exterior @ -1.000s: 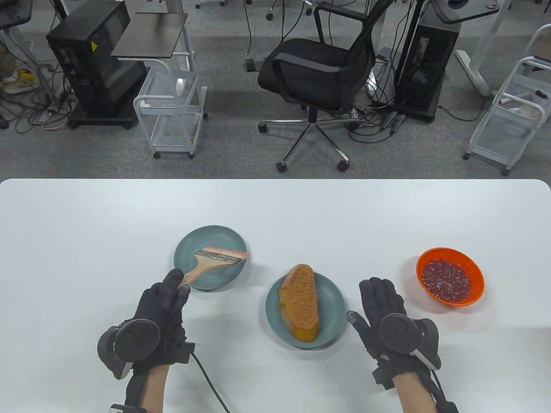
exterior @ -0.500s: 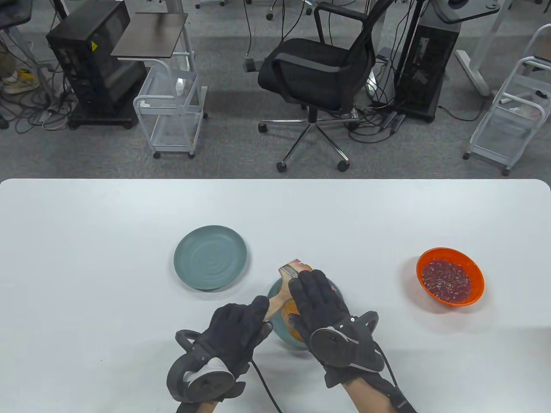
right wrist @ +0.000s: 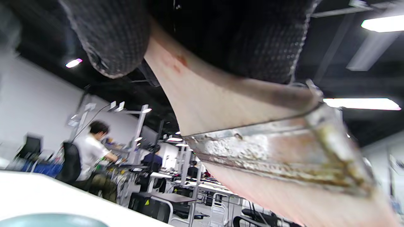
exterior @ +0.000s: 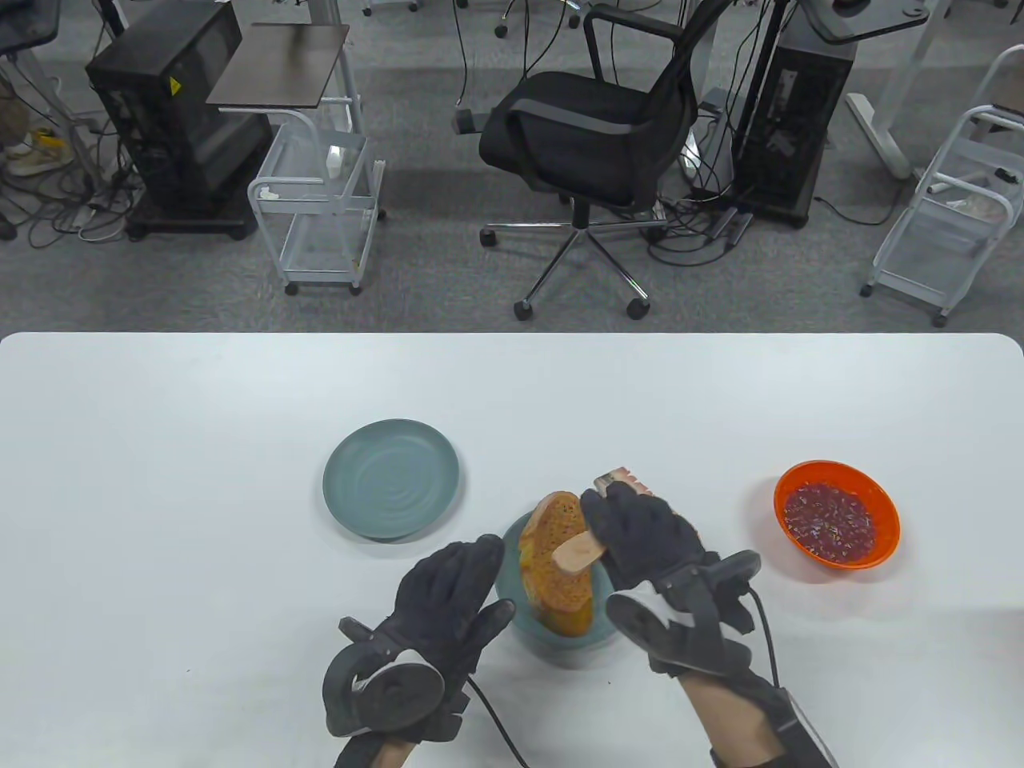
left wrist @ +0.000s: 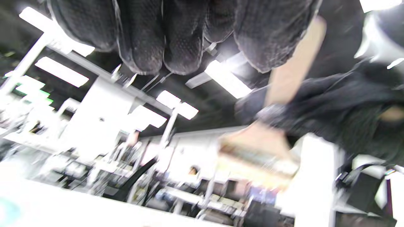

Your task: Dip brush into ketchup and spread onto bread slice

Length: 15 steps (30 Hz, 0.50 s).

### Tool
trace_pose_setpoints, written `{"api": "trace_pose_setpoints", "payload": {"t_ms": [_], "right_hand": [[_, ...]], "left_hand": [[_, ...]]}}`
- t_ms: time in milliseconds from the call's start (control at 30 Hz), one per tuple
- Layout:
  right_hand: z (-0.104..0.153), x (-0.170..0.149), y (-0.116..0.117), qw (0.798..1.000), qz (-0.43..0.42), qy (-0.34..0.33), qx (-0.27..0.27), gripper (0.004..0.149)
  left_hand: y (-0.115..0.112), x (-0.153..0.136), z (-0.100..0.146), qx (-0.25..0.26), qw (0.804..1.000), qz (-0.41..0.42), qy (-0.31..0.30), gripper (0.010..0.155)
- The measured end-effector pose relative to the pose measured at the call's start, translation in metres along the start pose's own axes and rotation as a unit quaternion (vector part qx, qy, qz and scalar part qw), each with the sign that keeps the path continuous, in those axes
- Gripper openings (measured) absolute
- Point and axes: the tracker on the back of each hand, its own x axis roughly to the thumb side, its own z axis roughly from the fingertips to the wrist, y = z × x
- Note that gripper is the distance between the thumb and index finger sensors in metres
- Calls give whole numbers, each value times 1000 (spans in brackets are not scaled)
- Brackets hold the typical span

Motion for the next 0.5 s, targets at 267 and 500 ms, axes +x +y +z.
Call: {"api": "trace_pose_setpoints", "payload": {"t_ms": [267, 500], "right_hand": [[12, -137, -10, 971, -78, 225, -5, 51], [33, -215, 16, 922, -107, 367, 59, 53]], "left_hand": [[-28, -81, 1, -174, 965, -44, 191, 81], [-31, -120, 12, -203, 943, -49, 258, 83]]}}
